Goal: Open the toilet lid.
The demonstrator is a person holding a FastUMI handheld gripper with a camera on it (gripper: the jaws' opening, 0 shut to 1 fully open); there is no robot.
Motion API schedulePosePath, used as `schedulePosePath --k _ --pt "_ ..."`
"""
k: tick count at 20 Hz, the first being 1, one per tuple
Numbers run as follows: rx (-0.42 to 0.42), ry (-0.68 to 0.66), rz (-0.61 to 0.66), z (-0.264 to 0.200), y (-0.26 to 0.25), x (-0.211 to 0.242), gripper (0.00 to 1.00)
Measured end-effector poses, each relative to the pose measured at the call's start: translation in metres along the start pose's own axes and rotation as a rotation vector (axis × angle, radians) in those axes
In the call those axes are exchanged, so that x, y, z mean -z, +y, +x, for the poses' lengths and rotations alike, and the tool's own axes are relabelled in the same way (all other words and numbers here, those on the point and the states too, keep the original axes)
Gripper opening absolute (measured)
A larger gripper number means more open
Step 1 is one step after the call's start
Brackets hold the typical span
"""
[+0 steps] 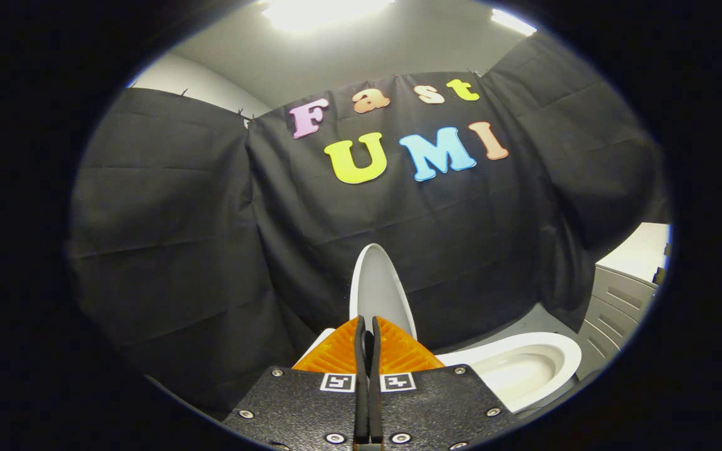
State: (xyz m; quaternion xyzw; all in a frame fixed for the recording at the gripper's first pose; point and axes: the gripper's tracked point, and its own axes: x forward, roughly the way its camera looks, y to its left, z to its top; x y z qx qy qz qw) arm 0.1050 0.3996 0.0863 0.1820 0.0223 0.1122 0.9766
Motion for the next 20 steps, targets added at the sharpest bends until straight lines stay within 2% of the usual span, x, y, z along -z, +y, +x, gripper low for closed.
schedulePosePath --k 8,12,17,19,20 --pt "-0.134 0.057 0.025 0.016 0.063 0.028 0.00" --pt "-0.219 0.119 -0.004 0.024 0.093 0.043 0.00" --pt "-0.290 0.106 -0.045 0.019 0.090 0.037 0.01" --pt "-0.310 0.098 -0.073 0.010 0.083 0.038 0.26" --pt "-0.336 0.102 -0.078 0.002 0.079 0.039 0.50"
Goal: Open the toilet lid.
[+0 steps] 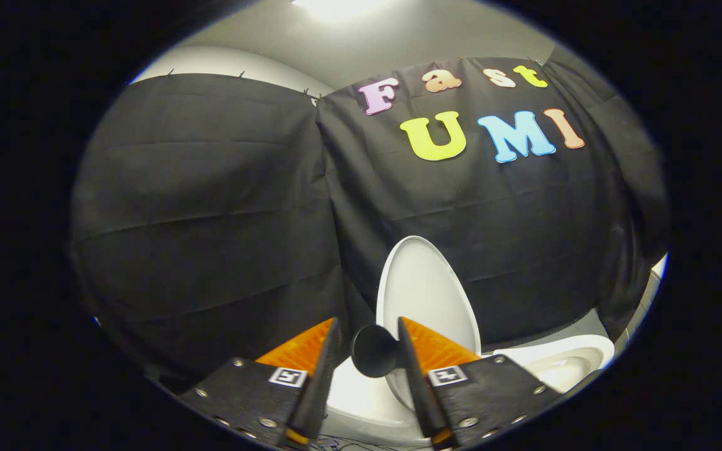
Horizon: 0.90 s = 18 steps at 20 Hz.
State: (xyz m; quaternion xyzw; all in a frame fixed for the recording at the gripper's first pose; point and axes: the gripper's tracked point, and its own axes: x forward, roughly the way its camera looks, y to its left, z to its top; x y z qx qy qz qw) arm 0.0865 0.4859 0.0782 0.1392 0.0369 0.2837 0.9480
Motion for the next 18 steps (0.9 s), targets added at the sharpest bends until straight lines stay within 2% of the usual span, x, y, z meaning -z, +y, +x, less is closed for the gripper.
schedulePosePath --k 2,5,7,14,18 --pt "-0.038 -0.002 -0.009 -0.014 0.000 0.001 0.96" --pt "-0.033 -0.030 -0.036 -0.048 -0.016 -0.009 0.96" --pt "0.002 -0.063 -0.054 -0.070 -0.037 -0.025 0.96" --pt "0.217 -0.201 -0.062 -0.151 -0.156 -0.094 0.95" --pt "0.330 -0.222 -0.144 -0.189 -0.218 -0.105 0.95"
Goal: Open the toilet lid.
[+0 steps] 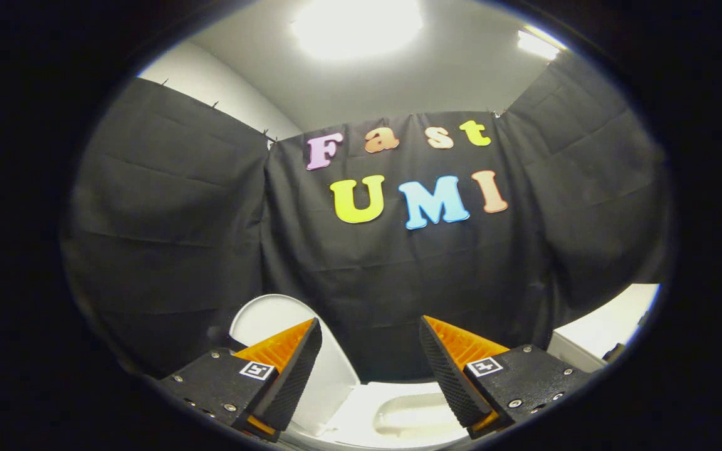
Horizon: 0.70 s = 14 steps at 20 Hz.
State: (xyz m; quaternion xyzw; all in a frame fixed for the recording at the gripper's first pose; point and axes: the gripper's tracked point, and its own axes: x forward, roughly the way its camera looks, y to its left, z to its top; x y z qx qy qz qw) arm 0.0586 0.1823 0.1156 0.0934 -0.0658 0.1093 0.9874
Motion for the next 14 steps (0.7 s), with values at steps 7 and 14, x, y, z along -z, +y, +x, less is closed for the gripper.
schedulePosePath --k 7,14 --pt "0.124 -0.002 -0.150 -0.036 -0.094 0.024 0.95" --pt "0.192 0.059 -0.212 -0.055 -0.130 0.064 0.96"
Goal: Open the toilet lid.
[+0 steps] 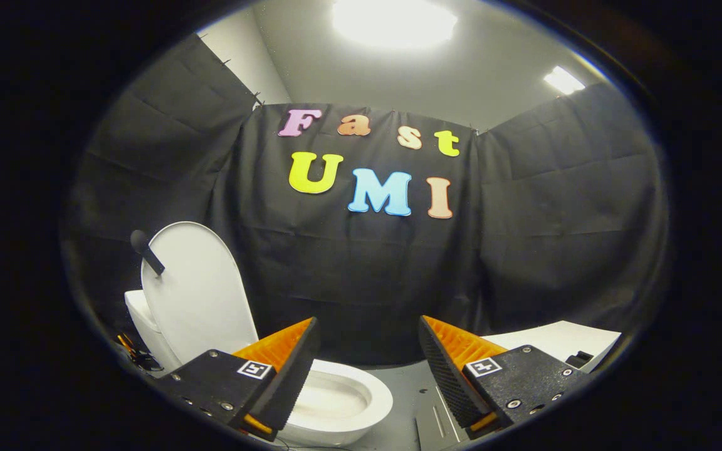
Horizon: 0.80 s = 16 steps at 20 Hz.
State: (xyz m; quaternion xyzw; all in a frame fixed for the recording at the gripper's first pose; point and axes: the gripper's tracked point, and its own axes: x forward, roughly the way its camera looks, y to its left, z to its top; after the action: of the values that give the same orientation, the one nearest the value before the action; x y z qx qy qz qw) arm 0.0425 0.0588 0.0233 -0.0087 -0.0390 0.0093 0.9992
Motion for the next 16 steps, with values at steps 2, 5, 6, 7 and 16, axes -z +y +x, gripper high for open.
schedulePosePath --k 2,5,6,7,16 --pt "0.003 -0.014 -0.005 -0.002 0.001 0.005 0.96" --pt "0.002 0.015 -0.044 0.000 -0.001 0.025 0.96" --pt "-0.008 0.029 -0.035 0.000 0.002 0.030 0.95" --pt "-0.011 0.040 -0.026 0.000 0.003 0.034 0.95" --pt "-0.011 0.098 -0.065 0.001 0.011 0.055 0.95"
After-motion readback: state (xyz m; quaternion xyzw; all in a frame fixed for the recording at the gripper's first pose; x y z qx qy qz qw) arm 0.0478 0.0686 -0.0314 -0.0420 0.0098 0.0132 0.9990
